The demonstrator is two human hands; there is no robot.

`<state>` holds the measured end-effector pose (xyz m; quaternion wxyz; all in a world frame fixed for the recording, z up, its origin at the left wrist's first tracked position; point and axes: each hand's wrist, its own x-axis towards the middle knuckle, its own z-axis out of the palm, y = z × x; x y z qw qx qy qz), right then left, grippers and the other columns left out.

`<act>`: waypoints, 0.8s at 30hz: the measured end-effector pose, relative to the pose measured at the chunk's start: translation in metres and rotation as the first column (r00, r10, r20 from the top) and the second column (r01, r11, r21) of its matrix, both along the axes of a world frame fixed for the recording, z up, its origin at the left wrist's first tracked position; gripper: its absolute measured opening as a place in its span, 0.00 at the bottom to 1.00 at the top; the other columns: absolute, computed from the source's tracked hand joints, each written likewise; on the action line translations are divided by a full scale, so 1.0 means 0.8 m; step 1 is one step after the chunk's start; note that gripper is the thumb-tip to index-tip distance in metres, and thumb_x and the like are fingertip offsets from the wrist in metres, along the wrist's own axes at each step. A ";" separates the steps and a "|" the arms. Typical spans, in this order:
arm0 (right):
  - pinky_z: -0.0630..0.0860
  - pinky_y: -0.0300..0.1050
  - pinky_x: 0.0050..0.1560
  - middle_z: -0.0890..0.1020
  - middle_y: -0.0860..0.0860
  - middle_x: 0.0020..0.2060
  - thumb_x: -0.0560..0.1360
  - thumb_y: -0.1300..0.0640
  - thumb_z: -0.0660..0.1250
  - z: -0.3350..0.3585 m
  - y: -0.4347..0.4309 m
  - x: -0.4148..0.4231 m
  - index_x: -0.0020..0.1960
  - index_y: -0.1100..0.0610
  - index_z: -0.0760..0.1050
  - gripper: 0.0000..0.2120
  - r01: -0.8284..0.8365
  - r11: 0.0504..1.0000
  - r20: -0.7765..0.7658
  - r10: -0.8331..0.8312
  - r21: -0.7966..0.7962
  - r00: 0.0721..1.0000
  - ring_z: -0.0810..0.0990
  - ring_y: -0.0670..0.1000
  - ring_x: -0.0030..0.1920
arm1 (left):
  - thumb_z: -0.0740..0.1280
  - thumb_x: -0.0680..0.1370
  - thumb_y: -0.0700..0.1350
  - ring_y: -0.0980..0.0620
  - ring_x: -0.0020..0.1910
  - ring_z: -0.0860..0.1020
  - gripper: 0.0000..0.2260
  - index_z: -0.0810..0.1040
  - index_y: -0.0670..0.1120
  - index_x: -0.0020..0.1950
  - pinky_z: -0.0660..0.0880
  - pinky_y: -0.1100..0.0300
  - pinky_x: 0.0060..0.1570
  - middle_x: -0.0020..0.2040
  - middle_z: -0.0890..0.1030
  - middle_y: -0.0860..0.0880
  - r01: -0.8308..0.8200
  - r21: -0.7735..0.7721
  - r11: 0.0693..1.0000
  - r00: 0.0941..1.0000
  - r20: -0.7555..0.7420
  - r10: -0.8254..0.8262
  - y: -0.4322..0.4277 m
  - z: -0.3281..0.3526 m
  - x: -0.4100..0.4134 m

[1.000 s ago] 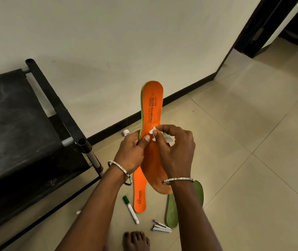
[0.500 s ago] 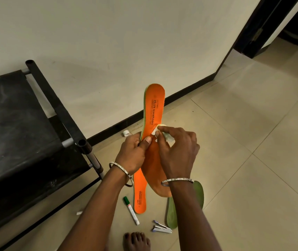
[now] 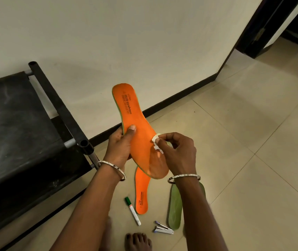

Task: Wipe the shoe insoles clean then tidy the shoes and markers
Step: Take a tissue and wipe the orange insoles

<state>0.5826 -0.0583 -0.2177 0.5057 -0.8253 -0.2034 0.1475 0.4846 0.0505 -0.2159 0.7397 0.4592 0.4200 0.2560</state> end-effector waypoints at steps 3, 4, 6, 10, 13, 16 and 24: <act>0.70 0.21 0.39 0.80 0.35 0.37 0.72 0.57 0.76 0.002 0.000 0.000 0.42 0.46 0.81 0.06 0.085 0.993 0.061 -0.091 0.082 0.994 0.78 0.30 0.40 | 0.68 0.78 0.51 0.47 0.54 0.82 0.15 0.78 0.51 0.64 0.80 0.52 0.45 0.57 0.83 0.49 0.041 -0.177 0.983 0.997 0.077 -0.028 -0.004 0.002 0.000; 0.70 0.21 0.40 0.79 0.34 0.37 0.72 0.57 0.76 0.002 0.000 0.000 0.42 0.46 0.80 0.07 0.106 0.990 0.085 -0.115 0.098 0.990 0.77 0.29 0.41 | 0.69 0.78 0.50 0.46 0.55 0.82 0.16 0.77 0.50 0.66 0.80 0.51 0.46 0.58 0.83 0.48 0.080 -0.178 0.981 0.995 0.074 -0.068 -0.006 0.002 0.000; 0.69 0.20 0.41 0.78 0.33 0.37 0.72 0.57 0.75 0.000 0.000 0.001 0.43 0.46 0.81 0.07 0.128 0.985 0.117 -0.141 0.112 0.983 0.77 0.29 0.42 | 0.69 0.79 0.47 0.46 0.56 0.81 0.17 0.75 0.51 0.67 0.80 0.49 0.47 0.58 0.82 0.49 0.159 -0.140 0.977 0.987 0.038 -0.155 -0.011 0.001 0.001; 0.69 0.25 0.44 0.83 0.42 0.42 0.73 0.55 0.75 -0.007 0.001 -0.002 0.47 0.51 0.85 0.04 0.115 0.993 0.200 -0.114 0.009 0.973 0.78 0.39 0.42 | 0.67 0.81 0.42 0.48 0.55 0.80 0.13 0.74 0.54 0.64 0.80 0.49 0.46 0.57 0.82 0.50 0.207 -0.111 0.972 0.978 0.018 -0.206 -0.017 -0.002 0.001; 0.75 0.42 0.48 0.85 0.47 0.44 0.71 0.55 0.77 -0.011 0.006 -0.006 0.45 0.51 0.85 0.03 0.107 0.994 0.286 -0.099 -0.012 0.953 0.79 0.47 0.46 | 0.65 0.81 0.42 0.53 0.49 0.81 0.09 0.75 0.56 0.56 0.78 0.55 0.39 0.51 0.82 0.55 0.194 -0.056 0.979 0.981 0.001 -0.194 -0.018 -0.002 0.001; 0.75 0.47 0.49 0.85 0.46 0.44 0.71 0.53 0.76 -0.011 0.010 -0.011 0.45 0.50 0.86 0.04 0.005 0.999 0.292 0.008 -0.044 0.956 0.79 0.49 0.47 | 0.65 0.81 0.42 0.55 0.48 0.81 0.08 0.75 0.57 0.53 0.77 0.56 0.39 0.49 0.82 0.56 0.206 -0.007 0.978 0.978 -0.022 -0.207 -0.018 -0.004 0.000; 0.76 0.50 0.50 0.85 0.47 0.44 0.71 0.49 0.75 -0.004 0.002 0.001 0.52 0.49 0.82 0.10 0.199 0.980 0.372 -0.181 -0.010 0.910 0.79 0.54 0.49 | 0.65 0.81 0.43 0.52 0.51 0.82 0.08 0.76 0.57 0.56 0.80 0.54 0.42 0.52 0.83 0.54 0.347 0.013 0.938 0.937 -0.052 -0.346 -0.024 -0.003 0.001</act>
